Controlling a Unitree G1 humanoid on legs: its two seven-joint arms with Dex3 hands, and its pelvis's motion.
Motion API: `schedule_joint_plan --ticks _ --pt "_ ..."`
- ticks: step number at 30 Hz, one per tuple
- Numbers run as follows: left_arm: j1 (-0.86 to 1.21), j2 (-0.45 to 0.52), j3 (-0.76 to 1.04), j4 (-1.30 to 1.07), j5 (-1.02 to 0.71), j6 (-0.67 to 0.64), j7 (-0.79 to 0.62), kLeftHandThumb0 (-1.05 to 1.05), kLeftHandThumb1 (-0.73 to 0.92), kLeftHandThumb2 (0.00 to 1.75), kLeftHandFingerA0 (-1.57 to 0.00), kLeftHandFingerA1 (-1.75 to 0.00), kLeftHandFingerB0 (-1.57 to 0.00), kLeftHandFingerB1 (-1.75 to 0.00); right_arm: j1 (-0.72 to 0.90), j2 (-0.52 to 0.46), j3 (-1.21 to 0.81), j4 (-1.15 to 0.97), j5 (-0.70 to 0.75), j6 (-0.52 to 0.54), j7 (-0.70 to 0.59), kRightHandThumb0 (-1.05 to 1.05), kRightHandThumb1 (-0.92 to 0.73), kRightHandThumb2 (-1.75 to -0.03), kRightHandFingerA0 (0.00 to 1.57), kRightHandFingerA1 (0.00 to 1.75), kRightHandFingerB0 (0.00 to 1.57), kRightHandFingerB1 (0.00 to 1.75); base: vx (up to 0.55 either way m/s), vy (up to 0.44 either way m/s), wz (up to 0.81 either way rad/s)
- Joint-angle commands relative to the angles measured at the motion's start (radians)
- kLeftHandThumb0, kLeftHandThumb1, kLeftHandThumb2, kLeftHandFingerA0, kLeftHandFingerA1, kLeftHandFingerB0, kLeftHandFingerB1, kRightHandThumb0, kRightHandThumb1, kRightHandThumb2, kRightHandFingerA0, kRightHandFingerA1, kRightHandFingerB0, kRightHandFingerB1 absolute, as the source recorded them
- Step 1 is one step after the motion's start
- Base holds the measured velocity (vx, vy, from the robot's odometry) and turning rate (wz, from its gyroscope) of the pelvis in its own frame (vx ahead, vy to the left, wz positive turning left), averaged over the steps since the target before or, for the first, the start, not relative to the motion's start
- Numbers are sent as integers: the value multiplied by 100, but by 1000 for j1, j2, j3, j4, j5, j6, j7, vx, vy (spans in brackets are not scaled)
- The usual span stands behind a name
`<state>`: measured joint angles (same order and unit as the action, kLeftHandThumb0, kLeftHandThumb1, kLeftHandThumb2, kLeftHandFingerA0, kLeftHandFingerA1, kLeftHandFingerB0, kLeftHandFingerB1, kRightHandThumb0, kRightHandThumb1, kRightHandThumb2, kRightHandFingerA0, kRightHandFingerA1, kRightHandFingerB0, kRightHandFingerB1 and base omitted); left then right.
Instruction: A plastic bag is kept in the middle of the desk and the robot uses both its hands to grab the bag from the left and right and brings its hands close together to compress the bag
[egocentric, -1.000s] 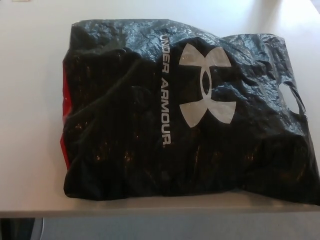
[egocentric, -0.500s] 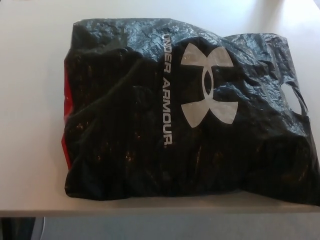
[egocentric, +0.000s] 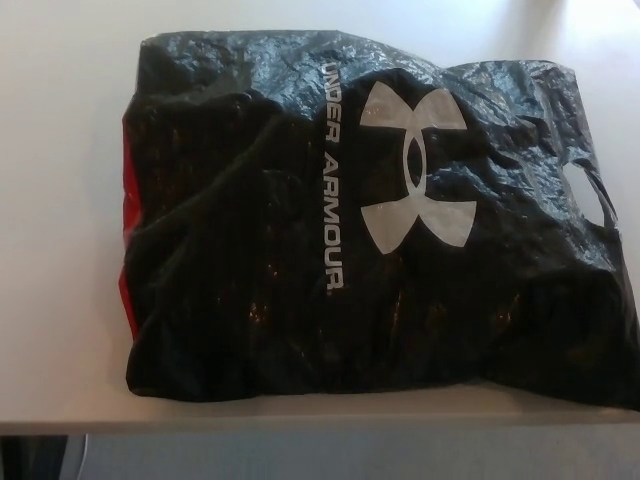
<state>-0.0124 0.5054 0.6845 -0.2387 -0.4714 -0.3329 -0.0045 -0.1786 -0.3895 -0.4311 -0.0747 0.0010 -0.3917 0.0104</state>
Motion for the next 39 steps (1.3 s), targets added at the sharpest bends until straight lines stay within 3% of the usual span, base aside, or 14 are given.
schedule_joint_plan --ticks 1,4,13,18,19,20,25,26,27,28,31,32,34,39 --pt "-150 52 -114 190 105 239 62 -84 92 68 -20 -45 -21 -31 -189 -54 84 260 -55 216 12 -81 -59 -99 17 52 0 32 0 0 0" --pt "-222 24 -176 295 137 227 58 -37 51 112 -4 -52 0 -49 -263 -50 132 386 -87 227 0 -88 -65 -100 13 46 6 30 0 0 0" --pt "-303 -65 -316 623 207 87 2 -34 61 117 -3 -52 0 -49 -354 -12 232 748 -114 121 -19 -88 -81 -65 18 36 8 23 0 0 0" --pt "-329 -135 -359 716 236 51 38 -35 58 114 -3 -51 0 -48 -341 19 278 829 -124 74 -43 -86 -65 -107 14 49 0 26 0 0 0" --pt "-337 -144 -363 729 237 54 42 -73 92 69 -17 -39 -19 -31 -344 23 283 845 -122 63 -45 -84 -63 -107 5 46 1 26 0 0 0" --pt "-352 -162 -372 755 240 53 43 -35 55 113 -3 -51 0 -48 -344 35 290 865 -116 47 -43 -88 -65 -105 7 46 7 24 0 0 0" --pt "-376 -197 -396 803 273 54 68 -34 58 115 -3 -50 0 -47 -362 85 315 946 -112 13 -62 -88 -66 -106 8 46 7 27 0 0 0" --pt "-378 -204 -402 806 284 57 78 -71 92 74 -18 -39 -18 -31 -368 92 318 963 -110 5 -59 -85 -65 -106 5 44 7 27 0 0 0" --pt "-389 -221 -413 832 291 57 82 -34 58 115 -3 -50 0 -47 -381 109 325 995 -110 7 -58 -85 -66 -107 5 44 8 28 0 0 0" --pt "-397 -236 -421 854 296 67 88 -72 92 74 -17 -39 -19 -31 -387 125 329 1023 -106 5 -53 -90 -69 -108 2 42 14 27 0 0 0" --pt "-405 -254 -425 895 295 61 83 -34 57 114 -3 -51 0 -47 -397 142 342 1074 -119 4 -68 -87 -86 -67 13 34 10 25 0 0 0" --pt "-405 -261 -426 904 296 64 87 -73 92 71 -16 -37 -20 -30 -392 150 343 1086 -117 0 -73 -80 -65 -107 5 46 4 34 0 0 0" --pt "-400 -283 -431 915 296 84 91 -34 57 114 -3 -50 0 -47 -385 188 324 1110 -78 14 -61 -83 -83 -67 12 35 9 25 0 0 0" --pt "-414 -338 -461 940 313 71 95 -35 55 113 -3 -51 0 -47 -386 232 321 1123 -68 20 -46 -87 -68 -105 0 40 15 26 0 0 0"
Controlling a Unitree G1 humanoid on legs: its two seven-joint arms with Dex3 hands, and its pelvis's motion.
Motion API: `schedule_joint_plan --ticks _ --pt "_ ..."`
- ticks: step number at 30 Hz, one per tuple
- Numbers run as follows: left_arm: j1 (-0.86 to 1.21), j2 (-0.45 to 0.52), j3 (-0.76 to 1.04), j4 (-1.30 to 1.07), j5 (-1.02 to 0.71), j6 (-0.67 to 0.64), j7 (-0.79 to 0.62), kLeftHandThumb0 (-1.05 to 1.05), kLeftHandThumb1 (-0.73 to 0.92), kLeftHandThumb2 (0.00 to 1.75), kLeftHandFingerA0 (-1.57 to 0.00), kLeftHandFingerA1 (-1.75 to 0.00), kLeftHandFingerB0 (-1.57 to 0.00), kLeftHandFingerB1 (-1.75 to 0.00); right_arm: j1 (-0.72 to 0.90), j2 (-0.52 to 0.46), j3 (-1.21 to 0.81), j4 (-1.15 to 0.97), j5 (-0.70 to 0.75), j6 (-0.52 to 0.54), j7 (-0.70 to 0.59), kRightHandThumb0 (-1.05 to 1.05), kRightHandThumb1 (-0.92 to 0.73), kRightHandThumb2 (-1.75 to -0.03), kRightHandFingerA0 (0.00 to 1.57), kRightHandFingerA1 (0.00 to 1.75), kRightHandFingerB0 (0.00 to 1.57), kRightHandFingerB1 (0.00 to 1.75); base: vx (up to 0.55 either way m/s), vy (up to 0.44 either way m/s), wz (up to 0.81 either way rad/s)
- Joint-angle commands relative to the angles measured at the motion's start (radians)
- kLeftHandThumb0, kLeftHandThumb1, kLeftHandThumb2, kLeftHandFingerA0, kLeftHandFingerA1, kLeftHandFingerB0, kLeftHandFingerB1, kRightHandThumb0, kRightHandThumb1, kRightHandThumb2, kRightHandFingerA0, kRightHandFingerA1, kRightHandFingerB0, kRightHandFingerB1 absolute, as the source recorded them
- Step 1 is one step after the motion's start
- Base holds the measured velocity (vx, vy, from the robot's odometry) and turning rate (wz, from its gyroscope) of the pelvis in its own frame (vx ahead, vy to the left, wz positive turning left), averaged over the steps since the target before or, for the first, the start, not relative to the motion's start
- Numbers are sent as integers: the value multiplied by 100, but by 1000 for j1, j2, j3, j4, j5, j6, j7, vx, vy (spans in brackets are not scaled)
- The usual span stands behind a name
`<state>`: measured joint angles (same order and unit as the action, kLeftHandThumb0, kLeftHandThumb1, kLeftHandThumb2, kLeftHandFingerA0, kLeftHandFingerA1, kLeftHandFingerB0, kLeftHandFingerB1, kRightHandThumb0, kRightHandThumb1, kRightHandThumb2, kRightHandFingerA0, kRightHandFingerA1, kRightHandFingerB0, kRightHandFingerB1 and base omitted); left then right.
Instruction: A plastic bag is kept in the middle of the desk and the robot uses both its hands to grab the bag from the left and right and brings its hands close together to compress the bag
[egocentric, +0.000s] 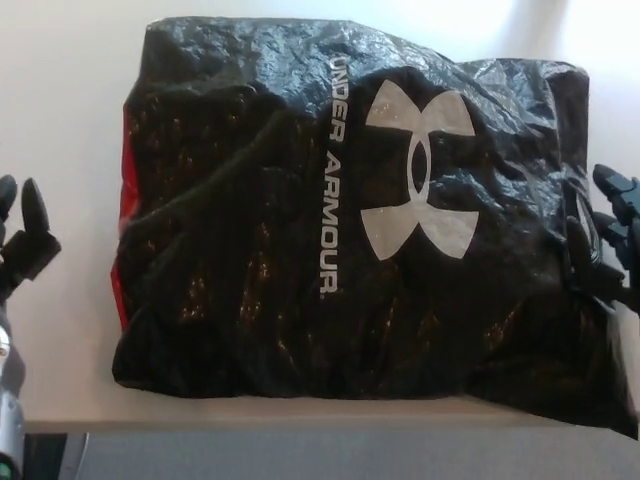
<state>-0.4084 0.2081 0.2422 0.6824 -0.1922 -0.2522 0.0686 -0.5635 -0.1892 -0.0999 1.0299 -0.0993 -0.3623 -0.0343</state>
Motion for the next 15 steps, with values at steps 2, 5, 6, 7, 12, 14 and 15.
schedule_joint_plan --ticks 2,5,6,7,12,14,15 --pt "-20 -76 -42 9 47 -12 28 -35 54 113 -3 -51 0 -47 -6 56 5 15 18 -8 -13 -87 -68 -106 5 43 11 27 0 0 0" --pt "-21 -134 -81 12 72 -24 35 -35 54 113 -3 -51 0 -47 -21 91 30 18 5 -4 -9 -83 -68 -108 0 35 11 24 0 0 0" --pt "-23 -146 -90 17 78 -27 39 -35 54 113 -3 -51 0 -47 -24 99 38 19 0 -3 -11 -83 -68 -108 0 35 11 24 0 0 0" --pt "-27 -179 -103 23 79 -22 45 -35 53 112 -2 -51 0 -47 -35 122 46 23 6 3 4 -85 -69 -109 0 32 6 20 0 0 0" --pt "-32 -255 -132 39 93 -10 77 -35 54 113 -2 -51 0 -47 -57 201 91 24 -14 25 -29 -88 -73 -112 0 32 10 21 0 0 0" --pt "-31 -275 -142 55 102 -19 80 -78 92 76 -12 -37 -17 -30 -47 221 109 14 -22 24 -39 -91 -76 -113 3 29 10 20 0 0 0" --pt "-33 -282 -142 61 98 -20 78 -82 81 113 -2 -44 -11 -43 -44 229 115 13 -23 19 -43 -91 -77 -113 5 26 9 20 0 0 0"
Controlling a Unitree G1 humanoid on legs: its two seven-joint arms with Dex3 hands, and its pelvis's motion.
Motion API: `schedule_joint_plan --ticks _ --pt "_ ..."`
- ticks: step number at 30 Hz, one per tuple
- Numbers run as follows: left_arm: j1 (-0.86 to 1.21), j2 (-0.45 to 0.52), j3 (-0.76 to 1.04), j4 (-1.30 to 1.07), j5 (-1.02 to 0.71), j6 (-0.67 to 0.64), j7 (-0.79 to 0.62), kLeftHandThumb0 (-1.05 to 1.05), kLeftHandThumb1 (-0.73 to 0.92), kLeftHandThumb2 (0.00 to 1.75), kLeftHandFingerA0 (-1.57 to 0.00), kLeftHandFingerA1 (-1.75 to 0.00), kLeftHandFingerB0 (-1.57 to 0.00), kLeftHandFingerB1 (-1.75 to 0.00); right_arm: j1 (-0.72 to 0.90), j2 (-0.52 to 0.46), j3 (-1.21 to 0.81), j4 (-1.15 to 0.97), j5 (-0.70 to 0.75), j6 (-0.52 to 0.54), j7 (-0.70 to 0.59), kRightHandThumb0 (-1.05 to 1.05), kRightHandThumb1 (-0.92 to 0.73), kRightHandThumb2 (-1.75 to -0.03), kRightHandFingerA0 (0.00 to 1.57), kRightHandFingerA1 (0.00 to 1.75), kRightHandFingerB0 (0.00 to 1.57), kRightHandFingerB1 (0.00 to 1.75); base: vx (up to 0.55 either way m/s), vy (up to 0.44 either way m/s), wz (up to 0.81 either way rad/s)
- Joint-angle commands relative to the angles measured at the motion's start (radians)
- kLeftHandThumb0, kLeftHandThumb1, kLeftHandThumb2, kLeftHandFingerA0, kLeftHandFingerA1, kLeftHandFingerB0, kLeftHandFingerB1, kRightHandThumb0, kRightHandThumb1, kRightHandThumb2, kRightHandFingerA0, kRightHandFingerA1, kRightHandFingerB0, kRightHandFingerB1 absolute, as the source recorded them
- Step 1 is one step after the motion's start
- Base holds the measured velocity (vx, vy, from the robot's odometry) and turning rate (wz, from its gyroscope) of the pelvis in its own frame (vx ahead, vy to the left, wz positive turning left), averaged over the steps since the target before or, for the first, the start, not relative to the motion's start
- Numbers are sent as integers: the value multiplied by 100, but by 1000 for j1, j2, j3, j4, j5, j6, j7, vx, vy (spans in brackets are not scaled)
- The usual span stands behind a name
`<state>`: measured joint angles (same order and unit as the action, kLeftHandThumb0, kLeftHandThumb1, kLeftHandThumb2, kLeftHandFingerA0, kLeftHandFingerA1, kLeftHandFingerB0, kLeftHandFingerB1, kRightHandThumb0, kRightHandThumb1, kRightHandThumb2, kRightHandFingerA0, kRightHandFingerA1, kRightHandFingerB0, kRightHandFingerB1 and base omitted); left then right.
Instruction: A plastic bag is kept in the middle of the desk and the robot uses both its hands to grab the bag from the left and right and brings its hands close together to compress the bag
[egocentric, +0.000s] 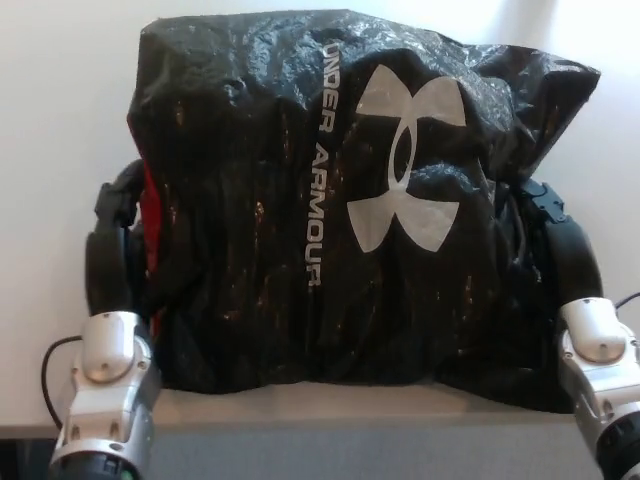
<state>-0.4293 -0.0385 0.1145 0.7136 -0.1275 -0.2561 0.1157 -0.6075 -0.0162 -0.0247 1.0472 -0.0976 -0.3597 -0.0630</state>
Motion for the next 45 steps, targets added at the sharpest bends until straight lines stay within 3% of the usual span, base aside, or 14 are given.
schedule_joint_plan --ticks 1,14,15,16,19,20,21,27,29,36,40,41,44,45 --pt "-20 -50 -14 42 29 -17 32 -80 80 114 -3 -45 -12 -44 1 70 47 3 -26 -4 -23 -91 -79 -114 4 22 8 20 0 0 0" --pt "-40 -109 -40 59 57 -12 63 -77 92 87 -9 -39 -13 -30 -3 159 36 10 24 -9 17 -79 -72 -112 0 27 0 22 0 0 0" --pt "-45 -113 -44 50 60 -10 65 -78 92 81 -9 -38 -14 -28 -12 165 36 8 27 -5 22 -82 -92 -69 2 27 2 22 0 0 0" --pt "-49 -114 -51 44 70 -10 68 -75 92 80 -9 -38 -14 -28 -18 171 38 7 29 -6 26 -79 -73 -115 0 28 2 22 0 0 0" --pt "-57 -120 -55 38 65 -20 54 -73 83 117 -2 -40 -12 -35 -27 181 38 4 36 -14 38 -84 -92 -70 3 28 2 22 0 0 0" --pt "-59 -122 -55 36 63 -24 53 -76 85 118 -2 -36 -12 -34 -27 183 41 0 34 -24 39 -83 -73 -114 2 28 3 20 0 0 0" --pt "-64 -126 -54 29 62 -30 56 -73 92 87 -1 -28 -12 -25 -24 182 55 -19 19 -66 34 -85 -71 -114 1 29 2 20 0 0 0" --pt "-79 -109 -59 41 98 19 112 -66 89 120 -2 -40 -11 -35 -9 205 91 -146 33 -155 71 -84 -72 -113 6 37 8 25 0 0 0" --pt "-78 -104 -71 58 113 32 118 -67 92 88 -6 -32 -11 -26 3 217 106 -205 41 -134 94 -84 -92 -71 9 32 9 22 0 0 0" --pt "-57 -101 -143 81 167 -39 104 -63 87 120 -3 -41 -3 -39 52 260 147 -319 60 -57 145 -81 -75 -114 1 43 10 27 0 0 0" --pt "-52 -97 -132 87 155 -23 102 -66 88 115 -1 -45 -12 -48 75 262 137 -348 94 -69 167 -80 -92 -72 12 34 10 22 0 0 0" --pt "-56 -102 -126 94 148 5 105 -63 92 88 -20 -44 -22 -42 79 268 136 -358 108 -66 180 -87 -76 -113 10 48 0 29 0 0 0" --pt "-66 -67 -197 117 253 27 152 -52 92 79 -21 -43 -18 -38 93 279 143 -396 131 -35 209 -82 -71 -112 4 47 0 30 0 0 0" --pt "-61 -77 -201 100 244 41 143 -51 73 100 -46 -71 -30 -55 96 282 148 -403 127 -27 206 -85 -90 -68 13 36 11 23 0 0 0"
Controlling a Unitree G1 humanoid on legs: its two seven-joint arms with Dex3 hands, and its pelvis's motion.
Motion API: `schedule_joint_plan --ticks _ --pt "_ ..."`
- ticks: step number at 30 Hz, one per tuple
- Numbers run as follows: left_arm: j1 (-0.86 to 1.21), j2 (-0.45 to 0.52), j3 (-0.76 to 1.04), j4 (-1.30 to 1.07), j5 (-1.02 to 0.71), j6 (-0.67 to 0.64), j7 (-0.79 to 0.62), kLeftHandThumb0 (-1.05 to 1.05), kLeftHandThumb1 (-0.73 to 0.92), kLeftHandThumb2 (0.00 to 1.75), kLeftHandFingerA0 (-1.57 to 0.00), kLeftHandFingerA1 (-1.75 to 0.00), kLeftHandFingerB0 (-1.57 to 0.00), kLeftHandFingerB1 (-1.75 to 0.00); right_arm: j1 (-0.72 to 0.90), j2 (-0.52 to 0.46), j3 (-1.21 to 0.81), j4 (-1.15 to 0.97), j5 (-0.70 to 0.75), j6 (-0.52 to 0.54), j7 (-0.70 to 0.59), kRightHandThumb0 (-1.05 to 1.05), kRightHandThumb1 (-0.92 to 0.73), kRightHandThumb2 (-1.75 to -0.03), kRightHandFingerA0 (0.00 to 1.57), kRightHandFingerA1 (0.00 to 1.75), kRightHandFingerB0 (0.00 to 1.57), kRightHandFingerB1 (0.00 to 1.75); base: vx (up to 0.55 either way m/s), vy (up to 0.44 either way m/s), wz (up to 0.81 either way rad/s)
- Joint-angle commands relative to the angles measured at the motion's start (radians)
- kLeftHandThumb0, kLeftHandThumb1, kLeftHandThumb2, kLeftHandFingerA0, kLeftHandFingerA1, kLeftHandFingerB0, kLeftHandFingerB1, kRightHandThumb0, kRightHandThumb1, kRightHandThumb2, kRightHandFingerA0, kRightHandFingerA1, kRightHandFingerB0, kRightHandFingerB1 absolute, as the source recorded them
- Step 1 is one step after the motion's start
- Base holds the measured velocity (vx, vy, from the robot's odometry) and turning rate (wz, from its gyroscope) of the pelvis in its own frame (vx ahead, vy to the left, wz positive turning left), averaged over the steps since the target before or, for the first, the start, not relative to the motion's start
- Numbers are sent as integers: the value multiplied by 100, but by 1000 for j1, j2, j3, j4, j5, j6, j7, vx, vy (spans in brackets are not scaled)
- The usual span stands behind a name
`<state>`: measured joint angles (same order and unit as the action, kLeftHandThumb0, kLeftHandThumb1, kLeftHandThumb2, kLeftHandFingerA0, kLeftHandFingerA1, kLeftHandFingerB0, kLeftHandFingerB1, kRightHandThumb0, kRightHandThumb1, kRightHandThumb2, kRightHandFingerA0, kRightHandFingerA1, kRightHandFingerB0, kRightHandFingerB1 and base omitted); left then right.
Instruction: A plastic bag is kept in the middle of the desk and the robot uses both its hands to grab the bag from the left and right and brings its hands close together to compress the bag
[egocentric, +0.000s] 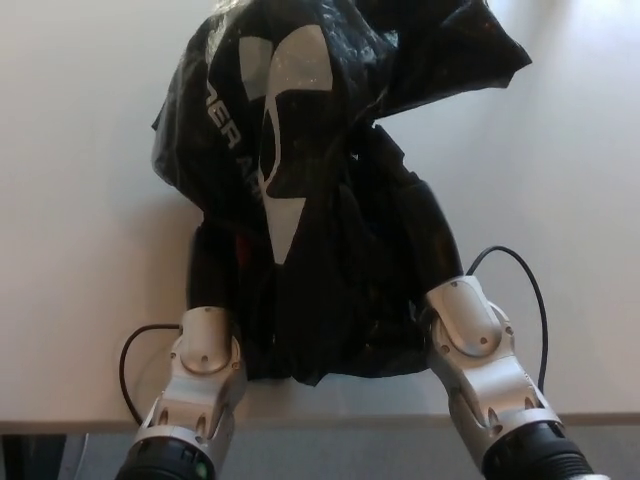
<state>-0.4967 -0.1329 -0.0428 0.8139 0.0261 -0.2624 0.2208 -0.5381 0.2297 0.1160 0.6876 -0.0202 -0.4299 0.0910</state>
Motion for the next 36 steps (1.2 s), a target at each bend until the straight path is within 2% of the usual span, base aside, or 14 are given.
schedule_joint_plan --ticks 1,2,5,6,9,14,15,16,22,24,25,34,35,36 --pt "9 14 -47 -7 84 51 35 -51 73 100 -46 -71 -30 -55 29 37 10 -49 49 50 52 -85 -90 -68 13 36 11 23 0 0 0" --pt "11 7 -39 0 71 35 37 -46 88 65 -46 -80 -31 -45 33 37 9 -55 56 58 58 -87 -73 -88 10 42 8 25 0 0 0" --pt "14 10 -10 23 32 -10 8 -76 88 113 -4 -45 -3 -43 31 16 8 -54 28 40 26 -88 -74 -112 15 51 0 31 0 0 0" --pt "14 14 9 18 11 -3 -6 -73 89 119 -1 -35 -11 -35 27 -11 -1 -50 17 30 15 -84 -92 -68 17 36 11 26 0 0 0" --pt "24 48 48 -42 -9 18 -16 -69 92 82 -5 -31 -12 -25 19 -74 -41 -47 -2 82 -24 -83 -92 -69 23 33 15 26 0 0 0" --pt "68 150 115 -175 -29 30 -75 -76 80 116 -6 -48 -10 -44 5 -229 -123 34 5 136 -29 -37 -44 -106 2 49 0 47 0 0 0" --pt "78 169 129 -199 -36 29 -88 -34 56 114 -3 -52 0 -48 2 -258 -135 50 6 132 -21 -37 -46 -107 2 49 0 48 0 0 0" --pt "95 205 149 -245 -44 44 -106 -76 92 75 -15 -40 -20 -30 -1 -301 -152 74 5 122 -17 -38 -41 -104 2 50 0 48 0 0 0" --pt "174 353 241 -385 -72 21 -172 -79 91 68 -24 -43 -27 -31 4 -406 -240 124 25 46 -61 -70 -66 -59 29 41 26 33 0 0 0" --pt "202 384 262 -436 -67 27 -172 -78 69 109 -22 -52 -23 -47 14 -421 -272 120 31 11 -81 -66 -65 -59 31 41 29 33 0 0 0" --pt "216 407 286 -474 -74 25 -171 -82 85 66 -30 -40 -31 -34 25 -432 -291 92 36 1 -90 -66 -64 -59 32 40 30 33 0 0 0" --pt "288 522 427 -801 -130 26 -216 -81 86 66 -32 -46 -31 -34 113 -530 -374 -261 39 40 -65 -72 -70 -61 17 39 17 32 0 0 0" --pt "321 545 460 -895 -136 56 -219 -78 68 110 -26 -55 -22 -47 145 -563 -386 -401 43 123 -47 -38 -39 -100 1 51 0 48 0 0 0" --pt "343 556 482 -957 -143 79 -222 -79 69 111 -26 -55 -21 -46 164 -585 -396 -489 52 176 -33 -79 -53 -93 0 43 13 45 0 0 0"
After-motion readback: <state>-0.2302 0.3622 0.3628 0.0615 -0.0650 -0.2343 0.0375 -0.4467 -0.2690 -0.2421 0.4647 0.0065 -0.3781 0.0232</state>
